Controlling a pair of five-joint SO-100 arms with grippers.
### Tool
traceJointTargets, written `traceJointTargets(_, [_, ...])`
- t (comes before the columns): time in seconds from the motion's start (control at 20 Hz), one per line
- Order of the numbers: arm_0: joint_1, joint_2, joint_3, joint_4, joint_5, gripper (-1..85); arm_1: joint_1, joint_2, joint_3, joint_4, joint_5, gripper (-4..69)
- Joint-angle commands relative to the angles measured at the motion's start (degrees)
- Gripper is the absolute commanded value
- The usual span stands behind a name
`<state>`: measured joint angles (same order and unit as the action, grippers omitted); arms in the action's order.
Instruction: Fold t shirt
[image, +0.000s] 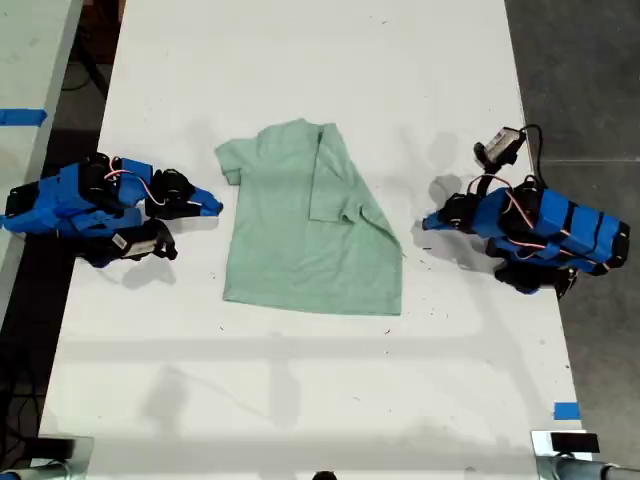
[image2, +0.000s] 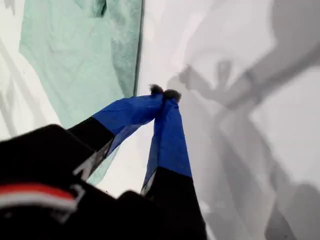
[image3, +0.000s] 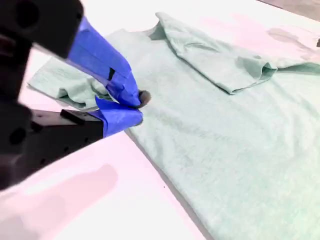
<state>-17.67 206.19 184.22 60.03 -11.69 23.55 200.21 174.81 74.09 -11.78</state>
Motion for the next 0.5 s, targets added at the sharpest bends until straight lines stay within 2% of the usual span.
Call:
traceJointTargets(0.0, [-0.7, 0.35, 0.44, 0.18, -0.44, -0.1, -0.88, 0.7, 2.72, 0.26, 1.41, -0.5])
traceJointTargets(0.45, [-0.79, 0.35, 0.26, 0.0, -0.35, -0.1, -0.88, 0.7, 2.81, 0.44, 1.85, -0.5])
